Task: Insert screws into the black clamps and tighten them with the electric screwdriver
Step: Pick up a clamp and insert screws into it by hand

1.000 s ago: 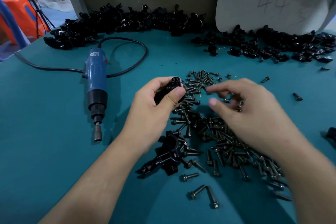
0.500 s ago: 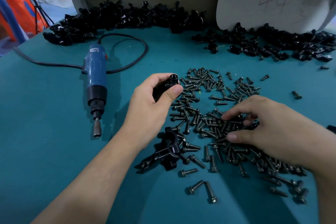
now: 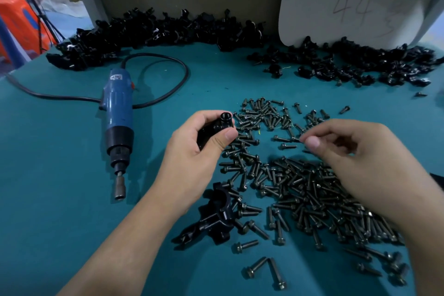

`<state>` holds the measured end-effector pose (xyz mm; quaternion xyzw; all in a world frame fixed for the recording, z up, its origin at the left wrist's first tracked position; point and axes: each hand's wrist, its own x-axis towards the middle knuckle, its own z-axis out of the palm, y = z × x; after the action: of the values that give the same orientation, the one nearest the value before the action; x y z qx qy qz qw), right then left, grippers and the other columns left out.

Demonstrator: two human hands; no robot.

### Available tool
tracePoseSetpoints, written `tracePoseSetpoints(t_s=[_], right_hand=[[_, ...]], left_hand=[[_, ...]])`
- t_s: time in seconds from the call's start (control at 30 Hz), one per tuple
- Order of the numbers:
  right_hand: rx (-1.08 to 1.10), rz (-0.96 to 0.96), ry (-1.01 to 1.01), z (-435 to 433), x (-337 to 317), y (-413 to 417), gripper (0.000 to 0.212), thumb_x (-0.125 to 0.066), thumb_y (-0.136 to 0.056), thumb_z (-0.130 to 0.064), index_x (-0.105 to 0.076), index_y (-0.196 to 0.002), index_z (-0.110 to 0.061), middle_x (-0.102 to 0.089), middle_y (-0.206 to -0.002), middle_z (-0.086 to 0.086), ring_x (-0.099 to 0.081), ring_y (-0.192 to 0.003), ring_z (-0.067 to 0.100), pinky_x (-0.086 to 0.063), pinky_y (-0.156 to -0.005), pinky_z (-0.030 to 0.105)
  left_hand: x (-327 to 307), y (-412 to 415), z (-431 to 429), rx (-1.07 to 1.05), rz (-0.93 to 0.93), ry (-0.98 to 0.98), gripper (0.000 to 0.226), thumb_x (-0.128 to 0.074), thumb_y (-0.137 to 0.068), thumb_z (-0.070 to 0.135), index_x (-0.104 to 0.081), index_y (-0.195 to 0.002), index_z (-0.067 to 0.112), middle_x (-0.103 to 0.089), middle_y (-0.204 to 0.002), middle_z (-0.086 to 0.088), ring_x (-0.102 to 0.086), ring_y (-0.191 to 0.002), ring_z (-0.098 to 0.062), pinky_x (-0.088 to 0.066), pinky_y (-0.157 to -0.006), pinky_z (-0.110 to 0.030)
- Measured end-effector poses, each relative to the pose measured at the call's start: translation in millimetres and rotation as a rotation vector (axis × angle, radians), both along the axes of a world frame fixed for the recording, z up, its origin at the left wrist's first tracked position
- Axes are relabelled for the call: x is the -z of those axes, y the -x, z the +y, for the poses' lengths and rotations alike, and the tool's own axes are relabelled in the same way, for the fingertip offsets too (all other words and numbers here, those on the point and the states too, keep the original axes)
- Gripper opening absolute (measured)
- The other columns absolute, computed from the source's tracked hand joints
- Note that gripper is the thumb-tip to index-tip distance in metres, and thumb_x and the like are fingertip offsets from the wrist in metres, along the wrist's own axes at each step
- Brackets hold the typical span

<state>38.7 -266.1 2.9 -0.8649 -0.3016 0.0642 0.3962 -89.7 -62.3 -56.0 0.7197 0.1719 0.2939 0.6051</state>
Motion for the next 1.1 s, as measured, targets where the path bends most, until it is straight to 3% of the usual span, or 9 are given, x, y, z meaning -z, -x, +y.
tracePoseSetpoints(t_s=[0.13,0.23,0.3,0.4,0.47,0.6,0.77,0.97,1.1], right_hand=[[-0.055,0.185,-0.286,21,8,14,0.020,-0.073,-0.081,-0.035,-0.076,-0.091,-0.052,-0.076,-0.081,-0.014,-0.069,-0.074,0.005,-0.060,-0.065,0.023],[-0.115,0.241,-0.410,39,17,26,0.028,-0.074,-0.089,-0.014,-0.080,-0.094,-0.040,-0.078,-0.088,-0.015,-0.073,-0.083,0.004,-0.057,-0.078,0.014],[-0.142,0.247,-0.473,46,22,32,0.030,-0.073,-0.090,-0.007,-0.078,-0.100,-0.035,-0.078,-0.093,-0.016,-0.074,-0.090,0.003,-0.056,-0.084,0.016],[-0.123,0.232,-0.538,49,25,35,0.021,-0.076,-0.089,-0.010,-0.074,-0.097,-0.029,-0.079,-0.087,-0.011,-0.076,-0.085,0.008,-0.060,-0.083,0.024],[-0.126,0.202,-0.574,48,26,36,0.018,-0.077,-0.087,-0.007,-0.074,-0.092,-0.024,-0.078,-0.086,-0.009,-0.076,-0.083,0.009,-0.060,-0.077,0.022],[-0.203,0.172,-0.588,49,24,38,0.024,-0.078,-0.085,0.000,-0.076,-0.091,-0.023,-0.078,-0.089,-0.008,-0.075,-0.086,0.010,-0.058,-0.078,0.017],[-0.192,0.128,-0.594,50,26,39,0.023,-0.082,-0.079,-0.003,-0.078,-0.090,-0.023,-0.078,-0.089,-0.009,-0.075,-0.089,0.012,-0.058,-0.078,0.017],[-0.254,0.177,-0.574,48,25,36,0.030,-0.076,-0.083,0.004,-0.078,-0.092,-0.024,-0.078,-0.091,-0.008,-0.074,-0.090,0.008,-0.056,-0.080,0.014],[-0.223,0.179,-0.542,49,28,36,0.022,-0.075,-0.087,-0.006,-0.076,-0.093,-0.026,-0.077,-0.088,-0.009,-0.074,-0.088,0.009,-0.057,-0.079,0.017]], left_hand=[[-5,2,-5,0.014,0.022,-0.049,0.026,-0.070,-0.092,0.041,-0.070,-0.115,0.028,-0.076,-0.109,0.011,-0.071,-0.108,-0.009,-0.055,-0.102,-0.041],[-9,4,-10,0.029,0.043,-0.088,0.028,-0.070,-0.092,0.040,-0.069,-0.118,0.027,-0.075,-0.110,0.015,-0.069,-0.107,-0.003,-0.054,-0.099,-0.032],[-9,4,-12,0.047,0.051,-0.095,0.028,-0.069,-0.093,0.035,-0.068,-0.119,0.027,-0.075,-0.110,0.018,-0.069,-0.107,0.000,-0.053,-0.098,-0.027],[-10,4,-13,0.076,0.047,-0.095,0.025,-0.070,-0.094,0.029,-0.068,-0.119,0.027,-0.075,-0.110,0.017,-0.069,-0.108,-0.003,-0.053,-0.097,-0.027],[-11,4,-13,0.090,0.037,-0.104,0.025,-0.071,-0.094,0.030,-0.068,-0.119,0.027,-0.075,-0.110,0.015,-0.069,-0.108,-0.005,-0.053,-0.096,-0.026],[-11,5,-13,0.093,0.007,-0.108,0.032,-0.069,-0.089,0.037,-0.069,-0.119,0.025,-0.075,-0.110,0.015,-0.069,-0.109,-0.004,-0.052,-0.095,-0.021],[-10,5,-12,0.126,0.014,-0.099,0.032,-0.070,-0.089,0.038,-0.068,-0.119,0.028,-0.074,-0.112,0.015,-0.068,-0.112,-0.005,-0.053,-0.097,-0.024],[-8,6,-10,0.152,0.026,-0.133,0.024,-0.070,-0.098,0.026,-0.066,-0.120,0.031,-0.072,-0.114,0.019,-0.067,-0.113,-0.003,-0.051,-0.095,-0.019],[-8,6,-9,0.148,0.040,-0.156,0.027,-0.068,-0.094,0.034,-0.065,-0.121,0.033,-0.071,-0.115,0.020,-0.066,-0.114,-0.003,-0.052,-0.097,-0.024]])
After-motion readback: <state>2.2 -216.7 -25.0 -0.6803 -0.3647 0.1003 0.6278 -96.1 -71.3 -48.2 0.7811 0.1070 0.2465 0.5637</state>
